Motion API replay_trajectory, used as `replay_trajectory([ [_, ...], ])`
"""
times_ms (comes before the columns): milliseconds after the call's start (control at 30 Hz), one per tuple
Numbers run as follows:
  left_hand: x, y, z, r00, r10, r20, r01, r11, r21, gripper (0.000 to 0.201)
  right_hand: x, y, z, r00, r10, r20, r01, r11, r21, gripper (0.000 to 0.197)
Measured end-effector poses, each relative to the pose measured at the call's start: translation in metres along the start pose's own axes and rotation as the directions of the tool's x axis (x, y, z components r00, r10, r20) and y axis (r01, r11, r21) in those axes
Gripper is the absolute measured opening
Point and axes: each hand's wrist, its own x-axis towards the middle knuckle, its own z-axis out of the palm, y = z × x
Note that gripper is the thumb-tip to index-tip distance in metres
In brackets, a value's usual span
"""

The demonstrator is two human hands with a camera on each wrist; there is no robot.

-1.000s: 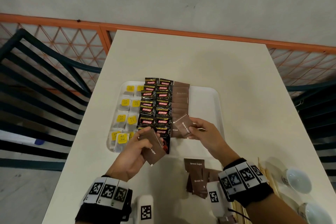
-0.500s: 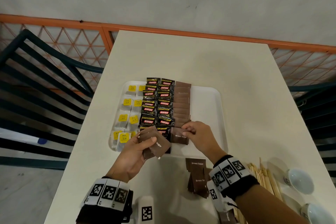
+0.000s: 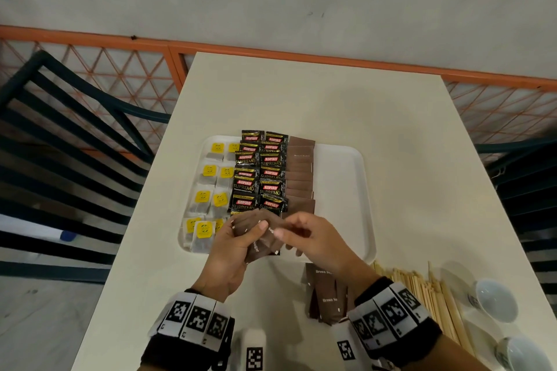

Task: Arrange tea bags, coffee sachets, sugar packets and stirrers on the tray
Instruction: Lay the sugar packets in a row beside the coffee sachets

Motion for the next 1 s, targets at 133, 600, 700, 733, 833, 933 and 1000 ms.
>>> replay_trajectory([
  [133,0.0,-0.004,0.0,1.0,-0.002,-0.003,0.002,0.999,0.035,0.046,-0.002,0.005,0.0,0.999,0.052,0.001,-0.051,0.979,0.196,0.008],
  [600,-0.003,-0.007,-0.014,0.98,-0.154,0.128,0.155,0.988,0.003,0.039,-0.006,0.03,-0.032,0.957,0.199,-0.209,-0.167,0.973,0.163,0.011],
  [700,-0.003,-0.006,-0.017,0.985,-0.135,0.107,0.135,0.991,0.01,0.038,-0.002,0.041,-0.032,0.963,0.189,-0.193,-0.195,0.981,-0.013,0.005],
  [733,-0.003,-0.006,-0.017,0.986,-0.129,0.104,0.128,0.992,0.014,0.037,0.0,0.044,-0.03,0.966,0.177,-0.188,-0.191,0.98,-0.058,0.003],
  [833,-0.006,-0.005,-0.017,0.989,-0.112,0.096,0.108,0.993,0.047,0.034,0.004,0.049,-0.022,0.963,0.149,-0.225,-0.185,0.972,-0.146,0.003],
  [933,-0.009,-0.005,-0.017,0.991,-0.098,0.092,0.09,0.992,0.085,0.031,0.008,0.051,-0.014,0.944,0.116,-0.309,-0.179,0.967,-0.182,0.009],
  [1000,-0.011,-0.005,-0.017,0.993,-0.087,0.084,0.079,0.992,0.101,0.027,0.008,0.051,-0.011,0.928,0.112,-0.356,-0.181,0.969,-0.167,0.012],
])
